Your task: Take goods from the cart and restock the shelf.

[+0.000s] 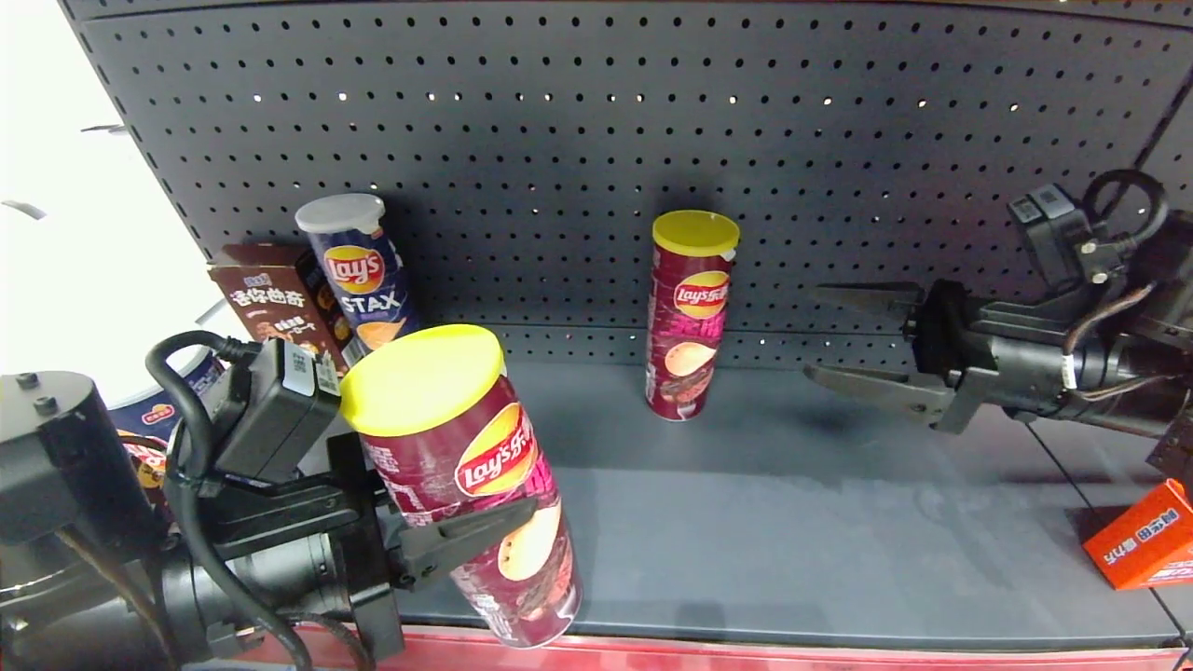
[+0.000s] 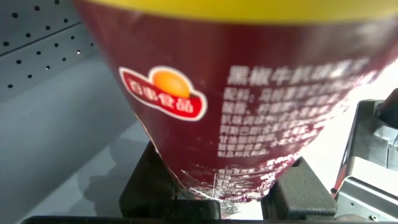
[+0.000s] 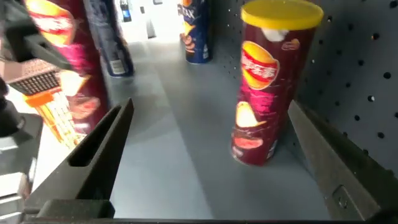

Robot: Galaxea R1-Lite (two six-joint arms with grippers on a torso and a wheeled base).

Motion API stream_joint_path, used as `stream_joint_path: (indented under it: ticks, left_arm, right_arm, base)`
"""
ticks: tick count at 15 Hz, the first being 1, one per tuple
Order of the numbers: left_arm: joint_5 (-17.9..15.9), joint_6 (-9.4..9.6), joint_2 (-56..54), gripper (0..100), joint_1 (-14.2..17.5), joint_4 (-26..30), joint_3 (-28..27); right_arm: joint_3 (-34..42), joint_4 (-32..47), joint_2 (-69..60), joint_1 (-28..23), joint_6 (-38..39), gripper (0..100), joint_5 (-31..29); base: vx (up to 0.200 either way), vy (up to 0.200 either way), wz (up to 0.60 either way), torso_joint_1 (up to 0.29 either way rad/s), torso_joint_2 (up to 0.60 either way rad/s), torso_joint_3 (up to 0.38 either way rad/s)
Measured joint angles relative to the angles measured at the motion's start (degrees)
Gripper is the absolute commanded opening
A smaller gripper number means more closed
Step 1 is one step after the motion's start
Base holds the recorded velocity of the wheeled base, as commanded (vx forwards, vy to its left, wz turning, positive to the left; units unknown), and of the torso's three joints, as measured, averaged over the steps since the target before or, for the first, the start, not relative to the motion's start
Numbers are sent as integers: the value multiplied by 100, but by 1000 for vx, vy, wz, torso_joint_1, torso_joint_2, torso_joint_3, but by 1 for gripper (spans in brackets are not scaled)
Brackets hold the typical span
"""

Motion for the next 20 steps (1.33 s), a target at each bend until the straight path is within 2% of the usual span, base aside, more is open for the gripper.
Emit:
stream_joint_path:
  ticks: [5, 20]
  left_arm:
    - [9, -79, -5, 0, 5, 2, -4]
    - [9, -68, -5, 0, 215, 0, 69]
  right_arm:
    - [-636, 2, 874, -22, -138, 100, 2]
    - [-1932, 10, 2643, 184, -157, 100, 11]
  base:
    - [0, 0, 0, 0, 0, 0]
    - [0, 0, 0, 0, 0, 0]
